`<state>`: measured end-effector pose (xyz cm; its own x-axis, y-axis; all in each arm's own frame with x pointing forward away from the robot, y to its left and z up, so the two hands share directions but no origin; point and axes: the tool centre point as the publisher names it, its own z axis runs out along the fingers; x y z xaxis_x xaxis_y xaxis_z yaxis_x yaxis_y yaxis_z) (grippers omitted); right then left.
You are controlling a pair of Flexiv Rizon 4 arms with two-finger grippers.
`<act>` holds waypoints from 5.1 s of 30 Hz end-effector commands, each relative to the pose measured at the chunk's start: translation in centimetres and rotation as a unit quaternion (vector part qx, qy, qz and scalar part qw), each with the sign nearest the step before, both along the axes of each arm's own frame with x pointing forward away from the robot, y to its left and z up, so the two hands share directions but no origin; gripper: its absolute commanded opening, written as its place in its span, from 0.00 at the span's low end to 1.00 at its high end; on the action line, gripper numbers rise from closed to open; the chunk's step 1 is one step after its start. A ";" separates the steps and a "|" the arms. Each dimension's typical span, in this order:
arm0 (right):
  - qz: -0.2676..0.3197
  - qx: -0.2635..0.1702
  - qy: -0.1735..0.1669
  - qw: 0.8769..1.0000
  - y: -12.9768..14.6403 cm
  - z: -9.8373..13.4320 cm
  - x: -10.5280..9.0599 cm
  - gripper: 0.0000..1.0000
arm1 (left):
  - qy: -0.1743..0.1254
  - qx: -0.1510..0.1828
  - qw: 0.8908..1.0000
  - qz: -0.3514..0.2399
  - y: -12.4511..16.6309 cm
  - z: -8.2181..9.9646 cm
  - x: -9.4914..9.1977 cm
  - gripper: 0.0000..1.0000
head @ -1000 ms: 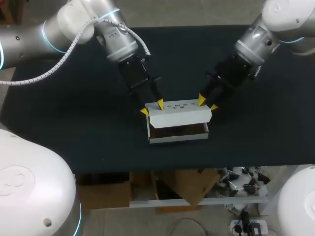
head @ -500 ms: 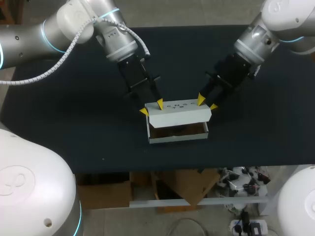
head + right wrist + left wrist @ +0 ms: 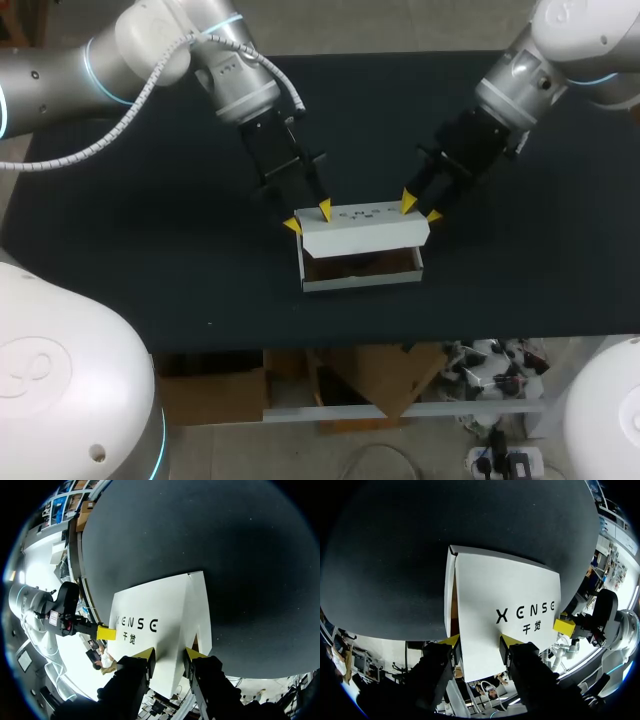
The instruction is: Assemble the packaging by folding the flat box into shape, placing the metal phone stand inside, and closing the box properly
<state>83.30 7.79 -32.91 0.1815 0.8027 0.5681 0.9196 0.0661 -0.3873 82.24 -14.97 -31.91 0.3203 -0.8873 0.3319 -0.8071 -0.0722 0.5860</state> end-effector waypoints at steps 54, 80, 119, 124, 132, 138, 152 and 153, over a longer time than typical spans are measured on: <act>-0.004 0.000 0.018 1.000 0.9 0.2 0.4 0.39 | 0.033 -0.008 0.999 -0.008 -0.8 0.2 0.5 0.48; -0.011 0.010 0.032 0.999 1.4 0.5 1.1 0.39 | 0.050 -0.014 0.999 -0.010 -0.1 0.8 2.3 0.48; -0.004 0.005 0.035 0.999 1.9 -0.3 1.1 0.38 | 0.040 -0.008 0.999 0.000 -0.2 0.1 1.2 0.48; -0.003 0.003 0.034 0.999 1.8 -0.5 1.0 0.39 | 0.038 -0.005 0.999 0.000 -0.2 -0.1 1.2 0.48; 0.000 0.002 0.036 0.999 1.7 -1.2 0.8 0.39 | 0.035 -0.007 0.999 -0.003 -0.5 -0.8 0.3 0.48; 0.002 0.000 0.035 0.999 1.6 -1.4 0.6 0.40 | 0.026 -0.002 1.000 -0.004 -0.8 -1.1 -0.4 0.48; 0.006 -0.005 0.034 0.999 1.4 -2.0 0.4 0.41 | 0.002 0.004 1.000 0.001 -0.4 -1.6 -1.0 0.50; 0.006 -0.005 0.034 0.999 1.4 -2.0 0.4 0.41 | 0.000 0.004 1.000 0.001 -0.4 -1.6 -0.9 0.51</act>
